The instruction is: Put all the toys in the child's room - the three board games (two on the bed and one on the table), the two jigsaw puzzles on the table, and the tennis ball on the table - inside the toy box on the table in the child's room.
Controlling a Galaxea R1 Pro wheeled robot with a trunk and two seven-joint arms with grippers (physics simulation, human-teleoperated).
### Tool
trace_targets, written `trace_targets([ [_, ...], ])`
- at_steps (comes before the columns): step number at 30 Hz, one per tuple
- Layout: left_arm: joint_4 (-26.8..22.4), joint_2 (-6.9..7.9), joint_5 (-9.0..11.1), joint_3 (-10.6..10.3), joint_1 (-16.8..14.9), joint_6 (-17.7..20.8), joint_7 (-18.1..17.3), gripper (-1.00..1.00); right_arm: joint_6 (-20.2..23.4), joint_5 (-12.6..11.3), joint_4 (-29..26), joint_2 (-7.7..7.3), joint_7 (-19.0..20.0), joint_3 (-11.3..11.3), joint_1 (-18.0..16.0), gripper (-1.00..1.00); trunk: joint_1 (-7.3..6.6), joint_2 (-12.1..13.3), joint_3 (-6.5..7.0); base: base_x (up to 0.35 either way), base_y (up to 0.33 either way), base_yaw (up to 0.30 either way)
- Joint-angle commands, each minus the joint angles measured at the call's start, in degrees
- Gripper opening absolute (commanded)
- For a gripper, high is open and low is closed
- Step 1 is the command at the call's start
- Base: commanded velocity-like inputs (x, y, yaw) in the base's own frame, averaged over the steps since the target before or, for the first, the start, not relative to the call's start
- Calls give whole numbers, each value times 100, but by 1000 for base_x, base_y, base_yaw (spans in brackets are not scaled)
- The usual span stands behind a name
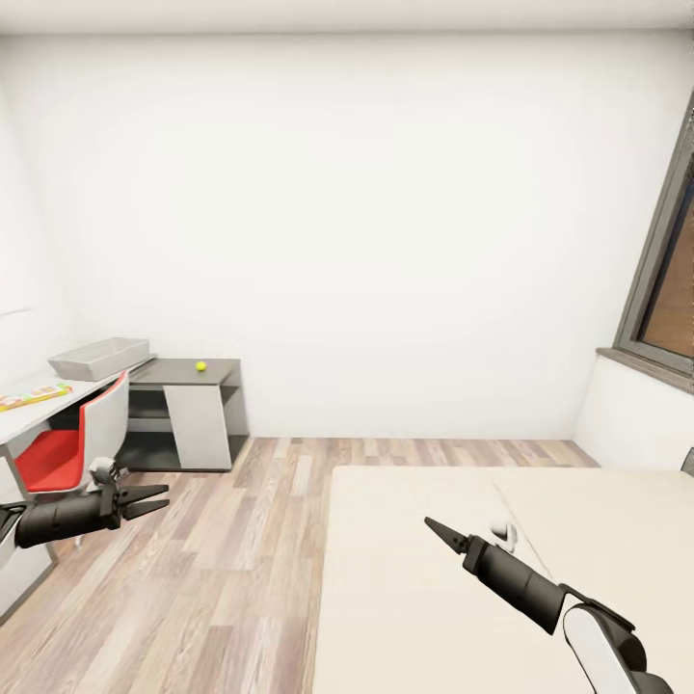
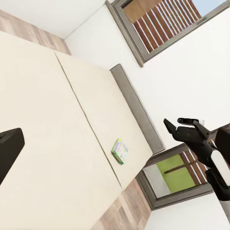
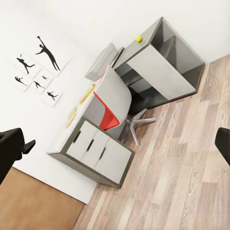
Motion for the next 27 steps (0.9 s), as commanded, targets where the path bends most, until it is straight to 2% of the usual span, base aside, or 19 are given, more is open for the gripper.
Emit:
trace_targets([
  [1,0,0,-5,1,-2,61,-23,100,44,-38,1,-1,3,-9,-2,100,2,-4,-3,0,-136,0],
  [27,0,0,-5,5,-2,61,-23,100,44,-22,-2,0,3,-2,-2,100,2,-4,-3,0,-21,0],
])
